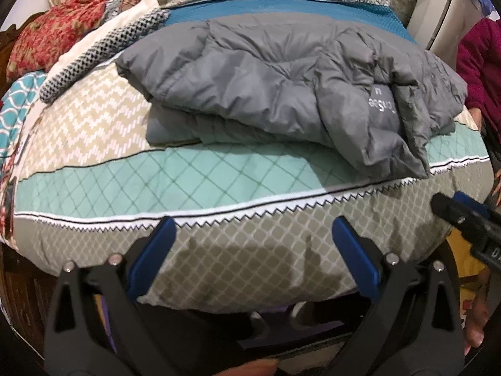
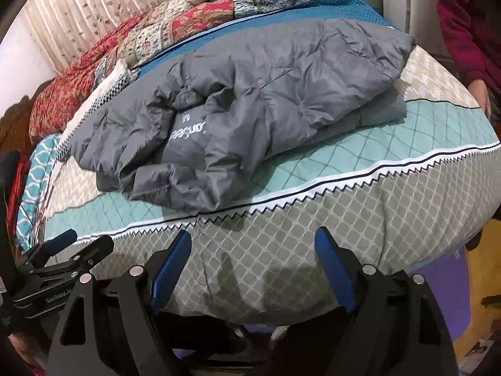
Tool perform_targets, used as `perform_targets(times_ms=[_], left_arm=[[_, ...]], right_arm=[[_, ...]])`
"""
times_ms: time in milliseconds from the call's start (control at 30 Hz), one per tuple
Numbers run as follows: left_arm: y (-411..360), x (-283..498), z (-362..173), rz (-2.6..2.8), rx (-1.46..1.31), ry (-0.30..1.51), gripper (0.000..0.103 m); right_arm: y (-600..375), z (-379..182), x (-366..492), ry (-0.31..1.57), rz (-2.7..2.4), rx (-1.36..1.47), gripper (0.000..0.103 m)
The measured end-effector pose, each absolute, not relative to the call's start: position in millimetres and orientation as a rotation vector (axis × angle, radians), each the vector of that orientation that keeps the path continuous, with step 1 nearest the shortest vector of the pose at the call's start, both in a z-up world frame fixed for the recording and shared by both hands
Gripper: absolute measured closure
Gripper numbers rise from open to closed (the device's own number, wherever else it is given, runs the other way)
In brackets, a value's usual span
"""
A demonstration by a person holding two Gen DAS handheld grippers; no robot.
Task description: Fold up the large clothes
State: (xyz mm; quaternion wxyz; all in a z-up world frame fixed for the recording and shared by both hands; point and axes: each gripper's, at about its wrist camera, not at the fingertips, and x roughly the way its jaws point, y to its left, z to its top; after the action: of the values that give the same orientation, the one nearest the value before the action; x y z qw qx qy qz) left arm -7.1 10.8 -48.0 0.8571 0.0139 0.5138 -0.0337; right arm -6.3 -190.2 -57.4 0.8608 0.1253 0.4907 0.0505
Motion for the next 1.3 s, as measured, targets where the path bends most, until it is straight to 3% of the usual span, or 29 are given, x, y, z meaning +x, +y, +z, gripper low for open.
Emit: perform_targets(times_ms=[600, 1300], left_arm=[[62, -45, -5, -0.022, -0.137, 0.870, 0.007], [54, -52, 1, -0.038, -0.094, 0.857, 0.006]], right_arm=[[-148, -41, -18, 0.989, 0.104, 0.124, 0.027], [-150, -39, -23, 0.977, 0.094, 0.141, 0.027]])
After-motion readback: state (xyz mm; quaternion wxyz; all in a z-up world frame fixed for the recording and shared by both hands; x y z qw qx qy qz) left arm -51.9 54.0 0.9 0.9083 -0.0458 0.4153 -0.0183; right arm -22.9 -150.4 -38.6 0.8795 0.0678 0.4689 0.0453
